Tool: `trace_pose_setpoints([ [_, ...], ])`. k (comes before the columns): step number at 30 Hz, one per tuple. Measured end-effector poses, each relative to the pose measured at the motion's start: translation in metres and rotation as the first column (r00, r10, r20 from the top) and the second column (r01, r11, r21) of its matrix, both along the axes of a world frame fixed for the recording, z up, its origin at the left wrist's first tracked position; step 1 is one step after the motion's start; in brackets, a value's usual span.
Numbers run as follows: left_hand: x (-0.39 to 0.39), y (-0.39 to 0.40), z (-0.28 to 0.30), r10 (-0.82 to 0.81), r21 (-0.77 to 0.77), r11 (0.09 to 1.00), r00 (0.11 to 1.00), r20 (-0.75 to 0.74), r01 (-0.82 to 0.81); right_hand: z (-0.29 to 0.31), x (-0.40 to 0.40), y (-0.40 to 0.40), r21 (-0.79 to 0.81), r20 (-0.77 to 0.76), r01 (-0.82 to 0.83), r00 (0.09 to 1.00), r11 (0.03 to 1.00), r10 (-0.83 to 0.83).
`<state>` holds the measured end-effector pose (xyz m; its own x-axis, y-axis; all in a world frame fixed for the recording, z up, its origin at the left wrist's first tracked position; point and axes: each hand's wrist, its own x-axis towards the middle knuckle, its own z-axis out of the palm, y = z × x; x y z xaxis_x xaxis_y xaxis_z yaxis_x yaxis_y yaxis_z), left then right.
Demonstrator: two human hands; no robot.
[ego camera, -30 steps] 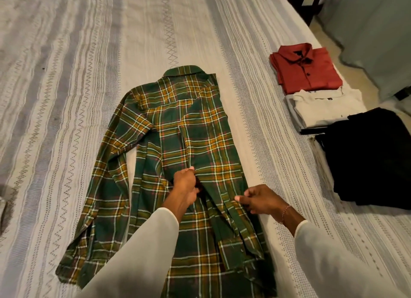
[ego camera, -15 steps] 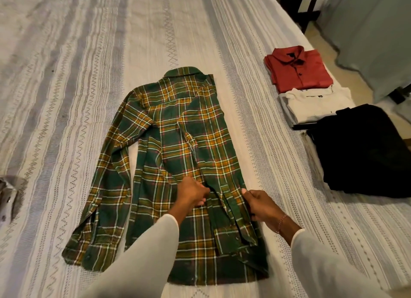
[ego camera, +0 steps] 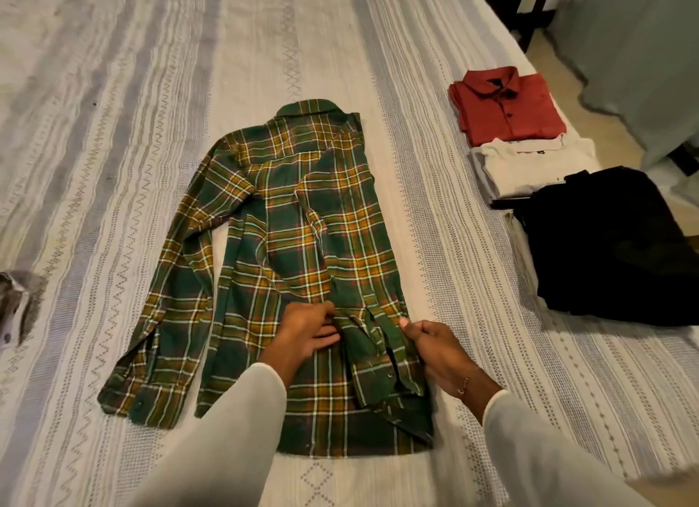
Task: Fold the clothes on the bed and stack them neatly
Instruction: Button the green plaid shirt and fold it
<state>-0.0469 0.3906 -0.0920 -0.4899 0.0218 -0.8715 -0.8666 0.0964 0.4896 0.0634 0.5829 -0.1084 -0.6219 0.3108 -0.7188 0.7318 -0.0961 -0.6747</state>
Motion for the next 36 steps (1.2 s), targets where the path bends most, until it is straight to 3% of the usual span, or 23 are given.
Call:
trace_pose_setpoints([
  [2,0.008,-0.005,0.005,0.137,0.136,0.98,0.989,0.059,-0.144,0.001,0.003,0.001,0.015,0.023,0.024,0.999,1.0,-0.024],
  [4,0.015,-0.006,0.005,0.177,0.152,0.971,0.982,0.064,-0.185,0.002,0.005,0.0,0.041,0.045,0.01,0.999,0.999,-0.012],
  [9,0.042,0.008,0.001,-0.17,-0.093,0.982,0.984,-0.056,0.165,0.004,0.013,0.001,-0.029,0.088,-0.043,0.995,0.999,0.045],
  [12,0.057,0.016,-0.001,-0.361,-0.295,0.899,0.929,-0.082,0.323,0.002,0.02,0.002,0.037,0.102,-0.091,0.991,0.995,0.087],
  [14,0.063,0.019,-0.006,-0.398,-0.411,0.851,0.912,-0.1,0.326,0.006,0.023,0.001,0.1,0.087,-0.158,0.985,0.982,0.149],
  [16,0.066,0.018,-0.007,-0.359,-0.409,0.866,0.927,-0.108,0.287,0.013,0.027,-0.002,0.274,0.051,-0.245,0.969,0.93,0.24],
  [19,0.071,0.014,-0.005,-0.216,-0.222,0.955,0.975,-0.06,0.198,0.02,0.043,-0.008,0.598,0.011,-0.333,0.913,0.729,0.408],
  [23,0.077,0.01,-0.001,-0.17,-0.087,0.982,0.985,-0.033,0.166,0.014,0.067,-0.011,0.649,0.161,-0.562,0.76,0.512,0.63],
  [27,0.085,0.015,-0.004,-0.2,-0.151,0.97,0.978,-0.064,0.189,0.012,0.079,-0.003,0.603,0.047,-0.54,0.759,0.588,0.649],
  [29,0.092,0.019,-0.007,-0.299,-0.262,0.927,0.95,-0.086,0.268,0.016,0.079,-0.002,0.648,0.015,-0.482,0.782,0.589,0.623],
  [33,0.1,0.026,-0.01,-0.427,-0.468,0.824,0.894,-0.14,0.32,0.019,0.081,-0.009,0.756,0.063,-0.463,0.755,0.463,0.653],
  [36,0.098,0.028,-0.006,-0.437,-0.473,0.813,0.893,-0.11,0.34,0.017,0.083,-0.009,0.758,0.169,-0.523,0.735,0.39,0.656],
])
